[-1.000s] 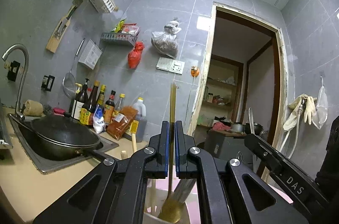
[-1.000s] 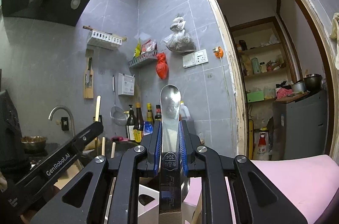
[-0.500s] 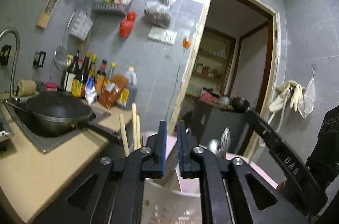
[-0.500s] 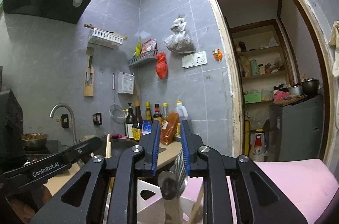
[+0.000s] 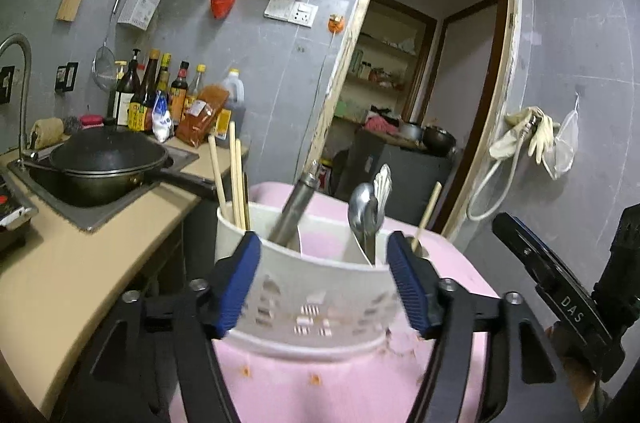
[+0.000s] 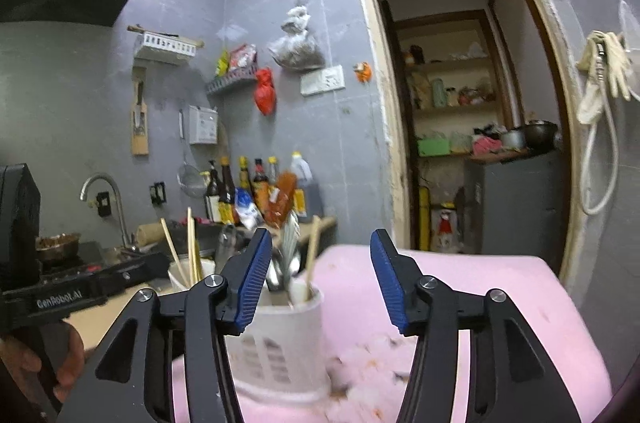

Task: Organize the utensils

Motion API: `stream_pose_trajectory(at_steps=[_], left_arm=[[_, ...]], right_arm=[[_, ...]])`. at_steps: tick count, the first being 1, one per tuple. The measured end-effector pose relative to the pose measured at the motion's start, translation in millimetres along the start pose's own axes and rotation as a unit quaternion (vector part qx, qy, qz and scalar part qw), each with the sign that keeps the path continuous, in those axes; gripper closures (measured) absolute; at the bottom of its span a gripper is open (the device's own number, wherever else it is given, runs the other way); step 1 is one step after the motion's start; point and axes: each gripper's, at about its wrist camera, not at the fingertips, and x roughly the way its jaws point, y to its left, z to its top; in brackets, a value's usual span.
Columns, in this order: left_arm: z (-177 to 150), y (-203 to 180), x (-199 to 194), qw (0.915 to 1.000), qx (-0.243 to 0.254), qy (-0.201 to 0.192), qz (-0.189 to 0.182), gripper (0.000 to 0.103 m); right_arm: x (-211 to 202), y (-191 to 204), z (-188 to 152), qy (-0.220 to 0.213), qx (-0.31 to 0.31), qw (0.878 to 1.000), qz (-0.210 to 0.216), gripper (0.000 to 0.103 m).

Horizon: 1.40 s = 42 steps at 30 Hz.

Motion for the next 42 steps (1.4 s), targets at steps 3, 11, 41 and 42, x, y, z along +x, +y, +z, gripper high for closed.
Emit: stream_pose_trajectory(at_steps=[3, 11, 41, 42], left_arm=[[-7, -5, -11, 0.9999, 0.005, 0.009, 0.002, 0.025], [-29, -17, -33, 0.9990, 0.029, 0.028, 0.020, 0.020], [-86, -41, -96, 0.9947, 0.088, -0.007, 0.053, 0.020], [-86, -40, -96, 0.9948, 0.087, -0.007, 0.052, 0.020]], right_arm=[[-19, -6, -4, 0.014, 0.005, 1.000, -0.016, 0.036], [-67, -14, -13, 0.038, 0.015, 0.998, -0.050, 0.018], [-157, 9, -46, 0.058, 0.009, 0.990, -0.131, 0.000], [-157, 9, -47, 0.060, 0.010, 0.990, -0.131, 0.000]])
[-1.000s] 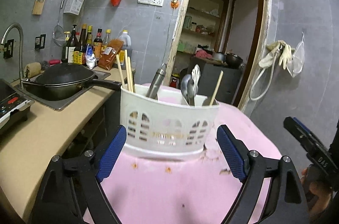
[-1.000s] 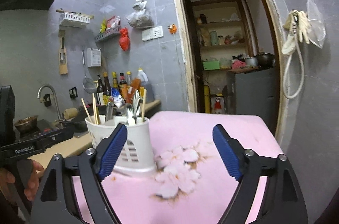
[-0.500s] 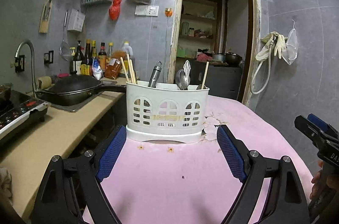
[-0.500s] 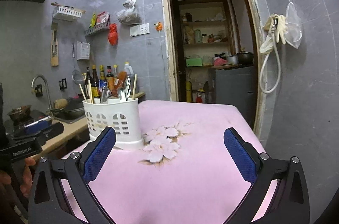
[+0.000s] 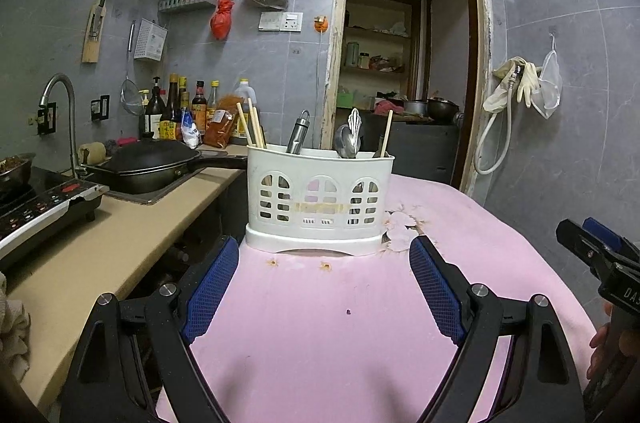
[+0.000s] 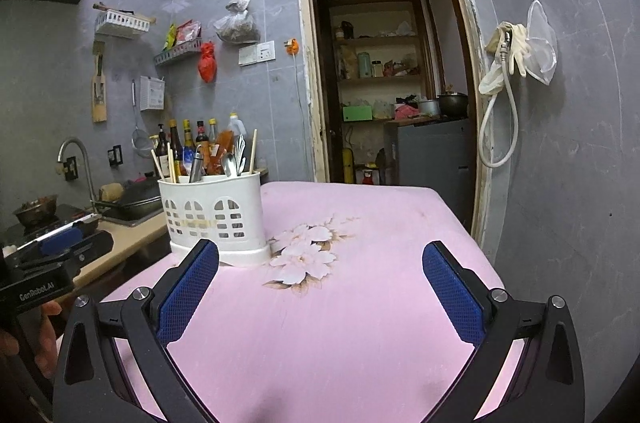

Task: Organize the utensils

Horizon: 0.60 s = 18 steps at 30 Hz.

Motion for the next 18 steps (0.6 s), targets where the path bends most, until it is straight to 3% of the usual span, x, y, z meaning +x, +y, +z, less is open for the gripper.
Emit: stream_pose_trajectory(at_steps=[18], left_arm=[[-1.5, 1.4, -1.5, 1.0000, -0.002, 0.001, 0.002, 0.020]], right_arm=[[3.5, -0.4, -0.7, 0.007, 0.002, 1.000, 0.003, 0.000]])
